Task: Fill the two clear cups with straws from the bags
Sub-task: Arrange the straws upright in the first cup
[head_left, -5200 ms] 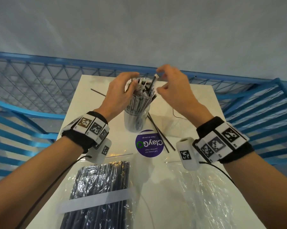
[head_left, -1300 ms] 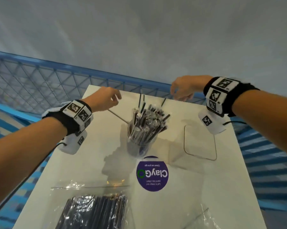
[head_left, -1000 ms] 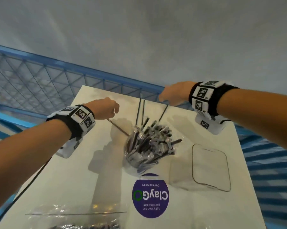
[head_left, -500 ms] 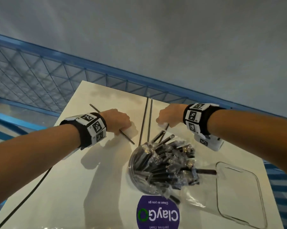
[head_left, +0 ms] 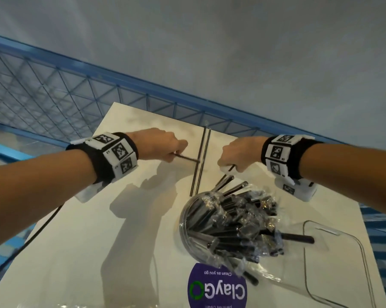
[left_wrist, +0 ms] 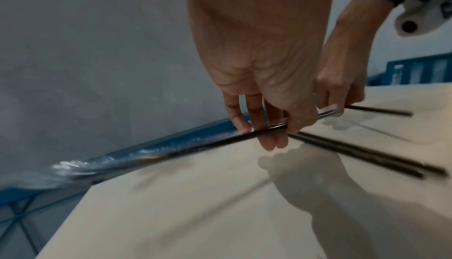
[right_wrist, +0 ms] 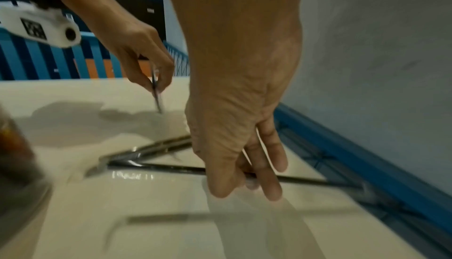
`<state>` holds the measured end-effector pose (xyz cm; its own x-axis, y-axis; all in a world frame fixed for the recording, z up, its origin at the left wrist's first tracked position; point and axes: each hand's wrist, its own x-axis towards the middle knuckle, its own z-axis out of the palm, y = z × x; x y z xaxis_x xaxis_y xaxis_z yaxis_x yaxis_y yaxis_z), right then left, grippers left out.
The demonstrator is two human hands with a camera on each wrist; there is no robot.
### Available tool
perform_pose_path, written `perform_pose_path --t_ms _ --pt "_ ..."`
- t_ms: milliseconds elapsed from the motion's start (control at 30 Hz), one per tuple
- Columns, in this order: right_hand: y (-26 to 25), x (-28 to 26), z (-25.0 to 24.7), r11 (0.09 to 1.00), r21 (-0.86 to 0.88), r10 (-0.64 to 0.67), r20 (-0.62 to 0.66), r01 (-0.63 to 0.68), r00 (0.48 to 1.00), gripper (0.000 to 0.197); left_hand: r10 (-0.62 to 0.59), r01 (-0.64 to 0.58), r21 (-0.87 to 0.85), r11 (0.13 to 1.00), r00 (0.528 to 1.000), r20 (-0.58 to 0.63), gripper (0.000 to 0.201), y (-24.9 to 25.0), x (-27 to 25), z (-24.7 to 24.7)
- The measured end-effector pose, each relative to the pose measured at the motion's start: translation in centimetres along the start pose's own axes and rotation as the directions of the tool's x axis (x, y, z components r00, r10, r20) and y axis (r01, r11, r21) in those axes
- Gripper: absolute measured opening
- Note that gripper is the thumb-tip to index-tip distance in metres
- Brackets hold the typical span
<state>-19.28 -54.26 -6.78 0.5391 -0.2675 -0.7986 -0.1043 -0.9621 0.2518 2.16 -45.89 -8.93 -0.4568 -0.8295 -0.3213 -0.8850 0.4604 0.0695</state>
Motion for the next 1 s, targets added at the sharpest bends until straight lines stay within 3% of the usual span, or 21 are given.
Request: perform_pose_path --t_ms 67,167,300,433,600,700,767,867,1000 --pt "1.1 -0.5 -0.6 0.993 0.088 0.078 -0.035 -0.075 0.996 0.025 -0.075 0.070 -0.087 0.994 0.995 -0.058 0.027 -0.7 0.3 -0.6" --pt "2.9 -0.3 -1.4 0.919 0.360 0.209 -0.100 -0.160 0.973 0.012 -0.170 0.140 -0.221 0.965 0.978 -0.122 0.026 -1.4 0.8 -1.1" --pt "3.4 0.9 -2.1 0.664 0.728 0.311 -0.061 -0.171 0.949 0.016 -0.332 0.259 -0.412 0.874 0.936 -0.115 0.020 -1.4 1.8 -1.1" --pt "1.6 3.2 -2.0 0.516 0.826 0.401 0.000 -0.226 0.916 0.026 -0.420 0.334 -0.495 0.802 0.905 -0.069 0.021 -1.0 2.5 -0.6" --pt "-0.8 6.3 -1.2 0.154 0.971 0.537 0.072 -0.181 0.841 0.020 -0.466 0.346 -0.605 0.717 0.883 -0.047 0.022 -1.2 2.6 0.4" --pt "-1.5 7.1 -0.9 -0.030 0.989 0.569 0.136 -0.144 0.811 0.029 -0.475 0.331 -0.650 0.684 0.878 -0.052 0.021 -1.5 2.4 0.9" --pt "-1.6 7.4 -0.9 -0.027 0.988 0.587 0.141 -0.155 0.797 0.042 -0.482 0.326 -0.661 0.675 0.874 -0.061 0.021 -1.6 2.4 1.4" --pt "-1.7 7.5 -1.0 0.087 0.974 0.600 0.118 -0.210 0.791 0.058 -0.493 0.325 -0.664 0.673 0.867 -0.075 0.023 -1.5 2.4 1.8" --pt "-1.8 7.5 -1.3 0.068 0.975 0.583 0.131 -0.209 0.802 0.053 -0.501 0.330 -0.673 0.662 0.863 -0.069 0.022 -1.2 2.5 2.2"
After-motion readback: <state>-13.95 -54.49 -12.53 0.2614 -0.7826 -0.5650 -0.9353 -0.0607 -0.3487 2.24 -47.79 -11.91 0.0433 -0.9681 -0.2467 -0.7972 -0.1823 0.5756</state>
